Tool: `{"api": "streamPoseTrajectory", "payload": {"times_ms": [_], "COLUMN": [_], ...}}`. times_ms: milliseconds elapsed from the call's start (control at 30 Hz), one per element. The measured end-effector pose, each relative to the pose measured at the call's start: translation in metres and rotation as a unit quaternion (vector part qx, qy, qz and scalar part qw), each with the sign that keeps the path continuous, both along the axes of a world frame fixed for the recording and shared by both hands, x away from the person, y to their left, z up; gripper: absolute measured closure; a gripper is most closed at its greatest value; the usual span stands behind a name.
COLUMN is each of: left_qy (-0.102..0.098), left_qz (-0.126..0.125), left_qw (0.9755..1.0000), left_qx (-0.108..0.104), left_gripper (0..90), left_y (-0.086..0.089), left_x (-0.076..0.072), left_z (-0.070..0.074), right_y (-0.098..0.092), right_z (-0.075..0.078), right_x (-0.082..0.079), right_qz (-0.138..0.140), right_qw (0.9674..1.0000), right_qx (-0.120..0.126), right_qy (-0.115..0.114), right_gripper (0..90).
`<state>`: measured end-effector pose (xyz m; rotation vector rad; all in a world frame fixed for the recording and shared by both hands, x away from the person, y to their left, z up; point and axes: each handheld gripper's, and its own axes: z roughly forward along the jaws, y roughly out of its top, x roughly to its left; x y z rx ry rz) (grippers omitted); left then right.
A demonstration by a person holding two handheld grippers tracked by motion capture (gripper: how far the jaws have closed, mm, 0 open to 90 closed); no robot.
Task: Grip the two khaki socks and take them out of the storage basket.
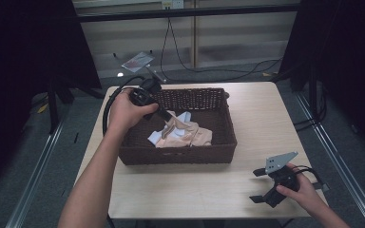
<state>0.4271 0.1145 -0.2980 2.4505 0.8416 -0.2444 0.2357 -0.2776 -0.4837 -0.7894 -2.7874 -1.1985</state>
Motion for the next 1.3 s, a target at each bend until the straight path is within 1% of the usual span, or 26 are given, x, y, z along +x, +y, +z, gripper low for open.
{"api": "streamPoseTrajectory", "payload": {"times_ms": [100, 133, 267, 367, 400, 433, 467, 567, 600, 700, 733, 767, 800, 833, 867, 900, 933, 1000, 1067, 1100, 1133, 1167, 1200, 1233, 1267, 1300], "left_qy": [0.002, 0.004, 0.002, 0.001, 0.004, 0.002, 0.005, 0.002, 0.0, 0.002, 0.001, 0.001, 0.002, 0.003, 0.001, 0.002, 0.003, 0.0, 0.001, -0.001, 0.0, -0.003, -0.001, -0.003, -0.001, -0.005], "left_qz": [-0.018, -0.021, -0.036, -0.046, -0.052, -0.054, -0.06, -0.068, -0.071, -0.082, -0.083, -0.087, -0.088, -0.091, -0.093, -0.1, -0.096, -0.1, -0.104, -0.106, -0.11, -0.111, -0.109, -0.116, -0.115, -0.12], "left_qw": [0.9998, 0.9998, 0.9993, 0.9989, 0.9987, 0.9985, 0.9982, 0.9977, 0.9975, 0.9966, 0.9966, 0.9962, 0.9961, 0.9959, 0.9957, 0.995, 0.9953, 0.995, 0.9946, 0.9943, 0.9939, 0.9937, 0.994, 0.9933, 0.9933, 0.9927], "left_qx": [0.002, -0.003, 0.006, 0.001, 0.003, 0.0, 0.005, 0.006, 0.003, 0.005, 0.002, 0.004, -0.002, 0.0, -0.006, -0.002, -0.007, -0.008, -0.005, -0.009, -0.007, -0.01, -0.012, -0.009, -0.009, -0.007], "left_gripper": [86.6, 86.6, 86.6, 86.6, 86.6, 86.6, 86.6, 86.5, 86.5, 86.6, 86.5, 86.6, 86.6, 86.6, 86.6, 86.6, 86.5, 86.5, 86.5, 86.4, 86.3, 86.2, 86.2, 86.2, 86.2, 86.2], "left_y": [-0.003, -0.004, -0.007, -0.009, -0.009, -0.01, -0.011, -0.012, -0.012, -0.013, -0.014, -0.014, -0.015, -0.016, -0.017, -0.017, -0.018, -0.019, -0.02, -0.021, -0.022, -0.022, -0.023, -0.023, -0.024, -0.025], "left_x": [-0.006, -0.009, -0.017, -0.023, -0.025, -0.027, -0.03, -0.035, -0.037, -0.042, -0.044, -0.045, -0.047, -0.049, -0.05, -0.051, -0.053, -0.055, -0.057, -0.058, -0.059, -0.06, -0.062, -0.062, -0.063, -0.063], "left_z": [0.005, 0.006, 0.013, 0.018, 0.021, 0.022, 0.024, 0.028, 0.028, 0.029, 0.028, 0.028, 0.026, 0.026, 0.024, 0.023, 0.022, 0.021, 0.02, 0.019, 0.019, 0.018, 0.016, 0.015, 0.014, 0.011], "right_y": [0.0, 0.0, 0.001, 0.0, 0.001, 0.001, 0.001, 0.001, 0.001, 0.001, 0.001, 0.001, 0.001, 0.001, 0.001, 0.001, 0.001, 0.001, 0.001, 0.001, 0.001, 0.001, 0.001, 0.001, 0.002, 0.002], "right_z": [0.0, 0.0, 0.0, 0.0, 0.0, 0.0, -0.001, -0.001, -0.001, 0.0, 0.0, 0.0, -0.001, -0.001, 0.0, 0.0, 0.0, 0.0, 0.0, 0.0, 0.0, 0.0, 0.0, 0.0, 0.0, 0.0], "right_x": [0.0, 0.0, 0.0, 0.0, 0.0, 0.0, 0.0, 0.0, 0.0, 0.0, 0.0, 0.0, -0.001, -0.001, 0.0, 0.0, -0.001, -0.001, -0.001, -0.001, -0.001, -0.001, -0.001, -0.001, -0.001, -0.001], "right_qz": [0.001, 0.001, 0.001, 0.001, 0.001, 0.001, 0.002, 0.002, 0.002, 0.002, 0.002, 0.002, 0.003, 0.003, 0.003, 0.003, 0.003, 0.002, 0.003, 0.003, 0.003, 0.005, 0.006, 0.006, 0.007, 0.008], "right_qw": [1.0, 1.0, 1.0, 1.0, 1.0, 1.0, 1.0, 1.0, 1.0, 1.0, 1.0, 1.0, 1.0, 1.0, 1.0, 1.0, 1.0, 1.0, 1.0, 1.0, 1.0, 1.0, 1.0, 1.0, 1.0, 1.0], "right_qx": [0.0, 0.0, 0.0, 0.002, 0.002, 0.002, 0.002, 0.002, 0.002, 0.002, 0.002, 0.003, 0.003, 0.002, 0.003, 0.003, 0.003, 0.004, 0.004, 0.004, 0.004, 0.003, 0.002, 0.002, 0.003, 0.003], "right_qy": [0.0, 0.001, 0.001, 0.001, 0.001, 0.001, 0.001, 0.002, 0.002, 0.001, 0.001, 0.001, 0.002, 0.002, 0.001, 0.001, 0.001, 0.003, 0.002, 0.003, 0.003, 0.002, 0.001, 0.003, 0.002, 0.003], "right_gripper": [2.5, 2.5, 2.5, 2.5, 2.5, 2.5, 2.5, 2.5, 2.5, 2.5, 2.5, 2.5, 2.5, 2.5, 2.5, 2.5, 2.5, 2.5, 2.5, 2.5, 2.5, 2.5, 2.5, 2.5, 2.5, 2.5]}}
